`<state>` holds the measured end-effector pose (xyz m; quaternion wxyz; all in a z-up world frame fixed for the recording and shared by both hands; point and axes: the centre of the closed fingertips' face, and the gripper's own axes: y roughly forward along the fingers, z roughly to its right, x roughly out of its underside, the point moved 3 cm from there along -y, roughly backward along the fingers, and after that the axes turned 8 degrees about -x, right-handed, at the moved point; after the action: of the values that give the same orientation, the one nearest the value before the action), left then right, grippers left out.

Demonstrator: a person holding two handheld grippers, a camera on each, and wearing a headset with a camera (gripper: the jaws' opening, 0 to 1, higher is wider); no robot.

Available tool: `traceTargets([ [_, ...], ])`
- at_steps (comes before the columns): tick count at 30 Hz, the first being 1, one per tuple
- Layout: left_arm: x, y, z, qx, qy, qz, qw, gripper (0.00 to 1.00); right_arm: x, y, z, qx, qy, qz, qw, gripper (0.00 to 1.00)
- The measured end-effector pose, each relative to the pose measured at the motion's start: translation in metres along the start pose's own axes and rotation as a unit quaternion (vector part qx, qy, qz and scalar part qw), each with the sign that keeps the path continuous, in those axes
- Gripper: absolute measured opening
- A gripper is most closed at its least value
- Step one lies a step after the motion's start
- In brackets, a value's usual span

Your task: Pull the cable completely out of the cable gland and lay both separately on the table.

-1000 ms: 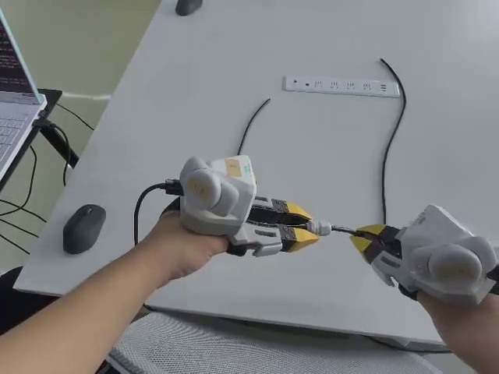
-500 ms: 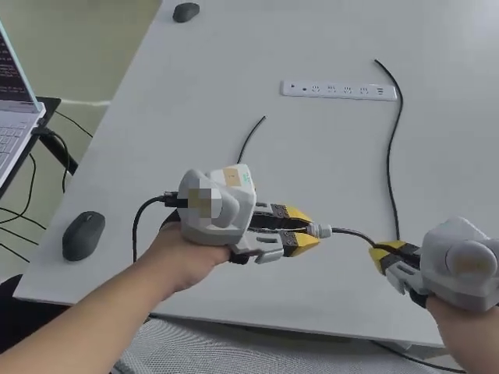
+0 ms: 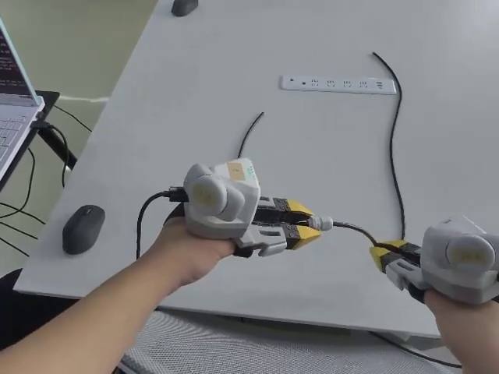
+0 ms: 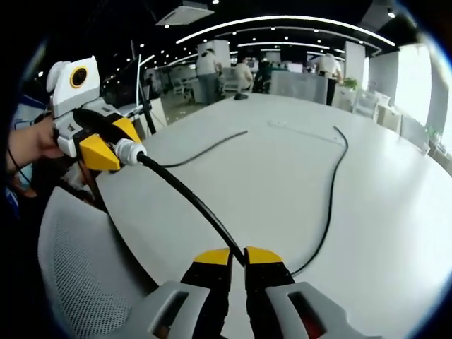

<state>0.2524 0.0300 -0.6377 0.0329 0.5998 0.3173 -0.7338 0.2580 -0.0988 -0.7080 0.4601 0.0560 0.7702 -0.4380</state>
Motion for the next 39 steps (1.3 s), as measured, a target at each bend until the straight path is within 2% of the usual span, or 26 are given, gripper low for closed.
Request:
traceTargets([
  [1,0.000,0.000,0.000,-0.001,0.001,0.000,1.0000,0.15,0.000,-0.003,0.003,0.008,0.002,0.003,1.0000,0.02],
  [7,0.000,-0.003,0.000,-0.003,0.002,-0.001,1.0000,0.15,-0.003,-0.008,0.002,0.007,-0.025,0.009,0.9996,0.03],
  [9,0.000,-0.003,0.000,-0.004,0.002,0.000,1.0000,0.15,-0.006,-0.011,0.002,0.009,-0.047,0.005,0.9988,0.04],
  [11,0.000,-0.004,0.000,-0.004,0.000,-0.002,1.0000,0.15,-0.011,-0.016,0.003,0.015,-0.079,0.003,0.9967,0.10],
  [14,0.000,-0.004,0.000,-0.005,-0.001,-0.002,1.0000,0.15,-0.022,-0.023,-0.002,0.023,-0.154,-0.009,0.9878,0.15],
  [15,0.000,-0.004,0.000,-0.005,-0.002,-0.002,1.0000,0.15,-0.027,-0.024,-0.007,0.024,-0.193,-0.013,0.9809,0.16],
  [17,0.000,-0.003,0.001,-0.006,-0.004,-0.002,1.0000,0.15,-0.032,-0.024,-0.017,0.021,-0.240,-0.024,0.9702,0.17],
  [19,0.001,-0.002,0.002,-0.005,-0.004,-0.005,1.0000,0.15,-0.039,-0.020,-0.034,0.003,-0.288,-0.025,0.9573,0.16],
  [23,0.000,-0.001,0.003,-0.003,-0.005,-0.006,1.0000,0.15,-0.052,-0.012,-0.053,-0.005,-0.304,-0.015,0.9526,0.14],
  [25,0.001,0.000,0.005,-0.003,-0.003,-0.007,1.0000,0.15,-0.053,-0.007,-0.057,-0.005,-0.322,-0.022,0.9466,0.13],
  [31,0.004,0.000,0.008,0.001,0.003,-0.015,0.9999,0.15,-0.061,-0.003,-0.069,-0.012,-0.357,-0.019,0.9338,0.09],
  [33,0.005,0.000,0.009,0.001,0.004,-0.016,0.9999,0.15,-0.059,-0.001,-0.073,-0.016,-0.368,-0.025,0.9295,0.07],
  [37,0.008,0.001,0.011,0.003,0.006,-0.021,0.9998,0.15,-0.056,0.000,-0.074,-0.018,-0.375,-0.034,0.9263,0.03],
  [39,0.009,0.001,0.013,0.003,0.009,-0.021,0.9997,0.15,-0.054,0.000,-0.073,-0.019,-0.371,-0.033,0.9279,0.02],
])
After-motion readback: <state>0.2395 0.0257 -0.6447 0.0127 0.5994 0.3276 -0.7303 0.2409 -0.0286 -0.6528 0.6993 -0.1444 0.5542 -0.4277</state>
